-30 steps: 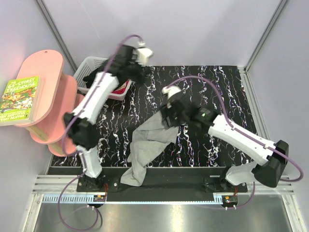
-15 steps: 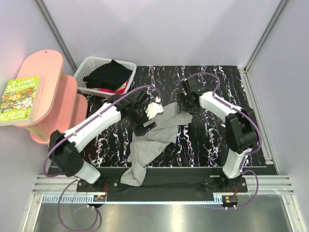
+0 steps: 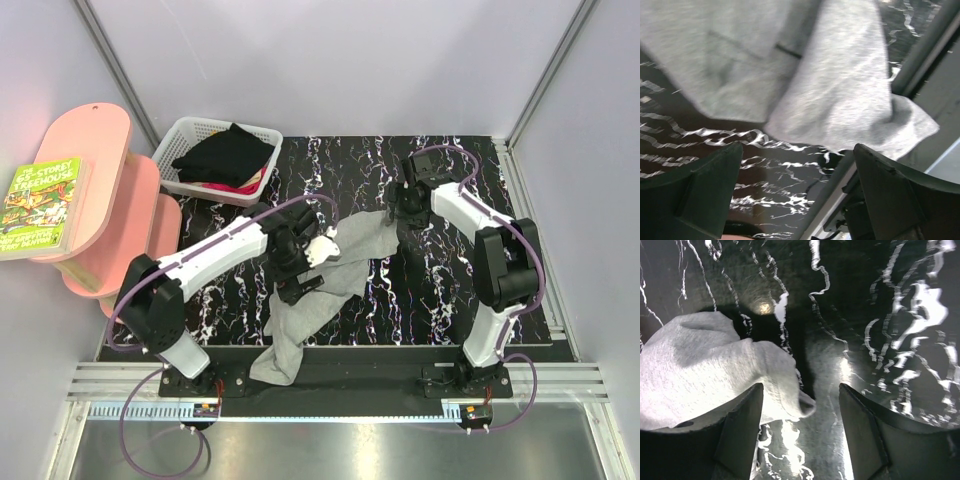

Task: Fold and stack the t-shirts
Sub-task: Flatten out the tshirt

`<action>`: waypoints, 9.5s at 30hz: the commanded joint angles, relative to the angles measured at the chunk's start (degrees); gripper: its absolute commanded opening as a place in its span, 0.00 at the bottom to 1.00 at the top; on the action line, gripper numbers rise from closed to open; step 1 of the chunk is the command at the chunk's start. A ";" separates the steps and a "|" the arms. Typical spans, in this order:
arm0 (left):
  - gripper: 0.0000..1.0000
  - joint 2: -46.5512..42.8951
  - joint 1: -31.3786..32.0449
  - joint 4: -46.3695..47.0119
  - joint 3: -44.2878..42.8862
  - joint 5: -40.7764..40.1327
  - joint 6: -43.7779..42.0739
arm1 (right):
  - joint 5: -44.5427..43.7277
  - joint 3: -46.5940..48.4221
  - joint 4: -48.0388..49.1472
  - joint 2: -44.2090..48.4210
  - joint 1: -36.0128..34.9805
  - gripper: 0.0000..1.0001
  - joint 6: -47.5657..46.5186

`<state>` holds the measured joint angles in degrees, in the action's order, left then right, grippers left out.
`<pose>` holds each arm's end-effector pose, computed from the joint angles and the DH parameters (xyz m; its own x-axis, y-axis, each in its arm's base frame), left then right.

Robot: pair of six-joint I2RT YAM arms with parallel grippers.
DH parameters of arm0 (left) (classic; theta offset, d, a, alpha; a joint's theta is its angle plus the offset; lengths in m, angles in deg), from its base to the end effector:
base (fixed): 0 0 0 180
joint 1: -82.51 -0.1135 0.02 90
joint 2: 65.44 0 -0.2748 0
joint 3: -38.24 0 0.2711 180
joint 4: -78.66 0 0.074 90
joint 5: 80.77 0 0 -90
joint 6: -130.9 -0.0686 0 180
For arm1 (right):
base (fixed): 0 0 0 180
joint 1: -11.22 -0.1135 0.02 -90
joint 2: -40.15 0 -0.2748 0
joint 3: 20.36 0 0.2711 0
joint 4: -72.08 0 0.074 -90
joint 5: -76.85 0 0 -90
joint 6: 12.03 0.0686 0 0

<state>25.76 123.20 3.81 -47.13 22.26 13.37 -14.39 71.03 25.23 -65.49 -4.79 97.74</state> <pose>0.2312 -0.2192 0.2217 -0.3571 0.9010 -0.2464 0.9337 0.3366 -0.1224 0.4096 0.1160 0.1866 -0.8818 0.0988 -0.4612 0.0346 0.9887 0.1456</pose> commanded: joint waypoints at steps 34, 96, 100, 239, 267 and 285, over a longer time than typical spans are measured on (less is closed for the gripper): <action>0.00 8.73 -8.68 -0.78 -5.18 -10.74 -8.59 | -2.90 -13.99 -0.64 17.66 9.42 0.00 12.57; 0.17 -0.96 -26.88 7.75 4.11 -10.93 -1.48 | -5.97 -13.83 -5.93 23.63 -28.71 0.54 -0.69; 0.14 3.37 -27.24 7.75 2.62 -10.49 0.72 | -3.87 -13.74 -5.84 25.84 -36.70 0.61 -4.74; 0.19 -4.62 -31.29 4.76 -3.01 -16.82 1.25 | -56.06 15.78 -22.89 25.75 -42.00 0.00 -14.32; 0.08 -0.32 -25.23 5.02 -4.15 -15.58 4.15 | -28.36 2.16 -42.25 31.05 -34.55 0.26 19.12; 0.06 6.97 -29.26 13.10 2.17 -17.78 1.60 | -11.61 -0.82 -12.26 6.60 -2.27 0.38 9.32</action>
<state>30.85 95.79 13.58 -45.75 5.52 16.30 -32.46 71.95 8.27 -59.18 -7.87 106.65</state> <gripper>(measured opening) 0.058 0.378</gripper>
